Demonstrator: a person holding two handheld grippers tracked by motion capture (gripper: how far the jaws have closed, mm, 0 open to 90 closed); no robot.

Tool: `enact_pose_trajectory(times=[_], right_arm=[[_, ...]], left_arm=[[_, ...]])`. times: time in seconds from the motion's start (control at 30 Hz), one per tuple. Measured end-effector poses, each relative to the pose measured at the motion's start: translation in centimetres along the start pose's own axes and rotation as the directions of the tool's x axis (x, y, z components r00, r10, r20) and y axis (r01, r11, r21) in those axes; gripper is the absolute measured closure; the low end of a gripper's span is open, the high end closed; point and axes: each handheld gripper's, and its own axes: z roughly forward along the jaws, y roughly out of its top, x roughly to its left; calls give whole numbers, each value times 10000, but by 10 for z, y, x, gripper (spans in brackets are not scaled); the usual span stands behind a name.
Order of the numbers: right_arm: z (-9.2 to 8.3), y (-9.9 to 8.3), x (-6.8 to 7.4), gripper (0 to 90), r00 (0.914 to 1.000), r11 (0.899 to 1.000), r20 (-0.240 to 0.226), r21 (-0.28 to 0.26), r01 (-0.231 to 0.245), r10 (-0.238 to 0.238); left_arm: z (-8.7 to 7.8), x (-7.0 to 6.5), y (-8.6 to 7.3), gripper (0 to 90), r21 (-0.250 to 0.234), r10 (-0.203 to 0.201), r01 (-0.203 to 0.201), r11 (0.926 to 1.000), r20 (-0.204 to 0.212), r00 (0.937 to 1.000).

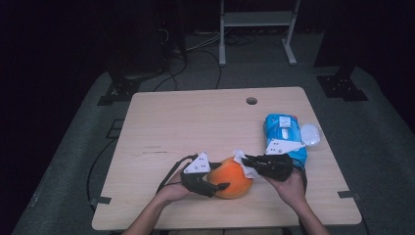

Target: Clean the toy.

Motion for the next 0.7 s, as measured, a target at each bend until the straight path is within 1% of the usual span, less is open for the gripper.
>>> enact_pose_trajectory(times=[0.1,0.13,0.17,0.2,0.27,0.3,0.33,0.4,0.5,0.57,0.63,0.67,0.7], right_arm=[[4,6,9,829,9993,9993,-89,42,368,-368],[6,6,11,829,9988,9987,-83,137,485,-484],[7,6,12,830,9986,9984,-57,229,518,-517],[7,4,11,830,9988,9986,-112,259,471,-468],[7,1,9,830,9990,9986,-258,368,380,-370],[7,-1,8,830,9990,9986,-309,416,337,-325],[5,-2,7,830,9989,9986,-348,421,315,-301],[3,-4,6,830,9988,9984,-405,482,296,-276],[-1,-7,3,830,9979,9983,-607,526,246,-214],[-3,-8,2,830,9973,9983,-717,534,216,-177],[-3,-8,2,829,9972,9981,-717,564,253,-212],[-3,-8,2,829,9973,9982,-715,570,208,-167],[-3,-8,2,829,9972,9983,-739,558,174,-132]], left_arm=[[3,-7,4,297,130,432,-433,9990,57,9991],[2,-8,4,289,225,533,-534,9983,54,9986],[2,-8,5,279,199,518,-520,9984,92,9986],[1,-7,5,261,173,456,-458,9988,161,9988],[-3,-4,7,222,-76,229,-226,9997,330,9992],[-5,-2,7,202,-184,77,-70,9998,379,9993],[-5,-1,7,185,-188,0,7,9998,374,9993],[-5,1,6,158,-18,-141,142,9999,263,9996],[1,4,2,116,112,-552,549,9984,305,9980],[6,5,0,81,237,-834,825,9963,383,9958],[9,7,-1,76,219,-1111,1102,9937,473,9927],[10,6,-2,79,241,-1137,1125,9934,545,9920],[10,5,-2,122,217,-977,966,9951,524,9938]])
